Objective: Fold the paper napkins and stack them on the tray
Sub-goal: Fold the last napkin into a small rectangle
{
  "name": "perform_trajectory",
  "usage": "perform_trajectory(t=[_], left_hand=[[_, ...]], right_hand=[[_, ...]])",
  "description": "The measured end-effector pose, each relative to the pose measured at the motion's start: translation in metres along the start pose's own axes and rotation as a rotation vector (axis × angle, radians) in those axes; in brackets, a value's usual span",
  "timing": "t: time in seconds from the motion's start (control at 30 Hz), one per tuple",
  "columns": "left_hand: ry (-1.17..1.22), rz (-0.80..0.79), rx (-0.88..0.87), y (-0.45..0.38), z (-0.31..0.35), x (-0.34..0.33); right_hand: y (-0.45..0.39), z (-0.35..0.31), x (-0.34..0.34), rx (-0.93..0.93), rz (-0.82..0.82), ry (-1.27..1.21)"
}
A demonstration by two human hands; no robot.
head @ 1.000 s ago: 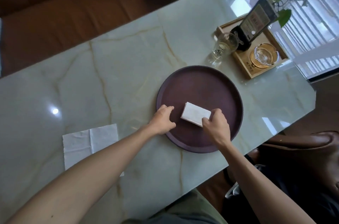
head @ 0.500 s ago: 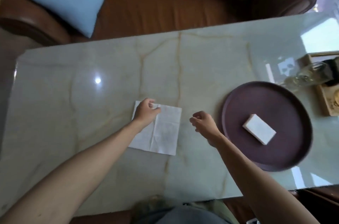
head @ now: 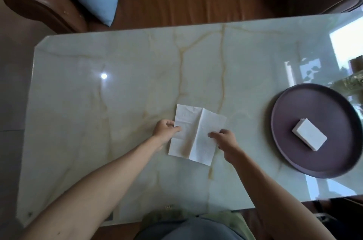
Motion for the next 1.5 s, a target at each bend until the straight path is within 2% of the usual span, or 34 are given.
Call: perform_trajectory(t=[0.17,0.27,0.37,0.47,0.53,0.67,0.77,0.83,0.87,0.93,0.97,1.03,1.13,1.27,1.5], left_hand=[[0.023,-0.039,-0.076,0.006,0.007,-0.004],[0.061,-0.157,-0.159,0.022,0.019,-0.016],[0.073,-0.313,-0.129,0.037,0.019,-0.026],[0.286,-0.465,-0.028,0.047,0.015,-0.03],[0.372,-0.509,-0.028,0.057,0.021,-0.029],[0.245,-0.448,-0.166,0.068,0.028,-0.021],[0.078,-0.392,-0.264,0.07,0.037,-0.01],[-0.036,-0.398,-0.332,0.075,0.048,-0.006],[-0.094,-0.412,-0.361,0.079,0.055,-0.004],[-0.215,-0.437,-0.404,0.088,0.069,-0.001],[-0.279,-0.456,-0.431,0.093,0.077,-0.001],[-0.402,-0.487,-0.476,0.107,0.095,0.003],[-0.575,-0.487,-0.534,0.123,0.117,0.011],[-0.723,-0.415,-0.556,0.132,0.131,0.026],[-0.727,-0.28,-0.595,0.138,0.13,0.049]], right_hand=[[0.016,-0.006,-0.01,0.081,-0.02,-0.021],[0.032,-0.014,-0.015,0.071,-0.089,-0.195],[0.048,-0.026,-0.02,0.077,-0.18,-0.338],[0.058,-0.036,-0.023,0.087,-0.199,-0.352],[0.066,-0.042,-0.024,0.107,-0.205,-0.326],[0.082,-0.047,-0.021,0.137,-0.188,-0.161],[0.083,-0.052,0.0,0.216,0.06,0.167],[0.087,-0.071,0.016,0.417,0.254,0.466],[0.091,-0.085,0.018,0.577,0.281,0.601],[0.102,-0.111,0.009,0.877,0.198,0.891],[0.108,-0.12,0.002,0.965,0.118,1.028],[0.113,-0.132,-0.008,1.019,-0.04,1.192],[0.119,-0.145,-0.016,1.002,-0.141,1.308],[0.131,-0.165,-0.013,1.078,-0.093,1.332],[0.13,-0.178,0.013,0.947,-0.137,1.23]])
Point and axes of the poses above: each hand's wrist, its own y-axis away from the middle knuckle, its own x-axis out of the back of the hand, z = x × y, the point moved 6 cm from there along -y, towards the middle knuckle, and after that the axes turned 4 degrees about y, right-handed, at the moved point
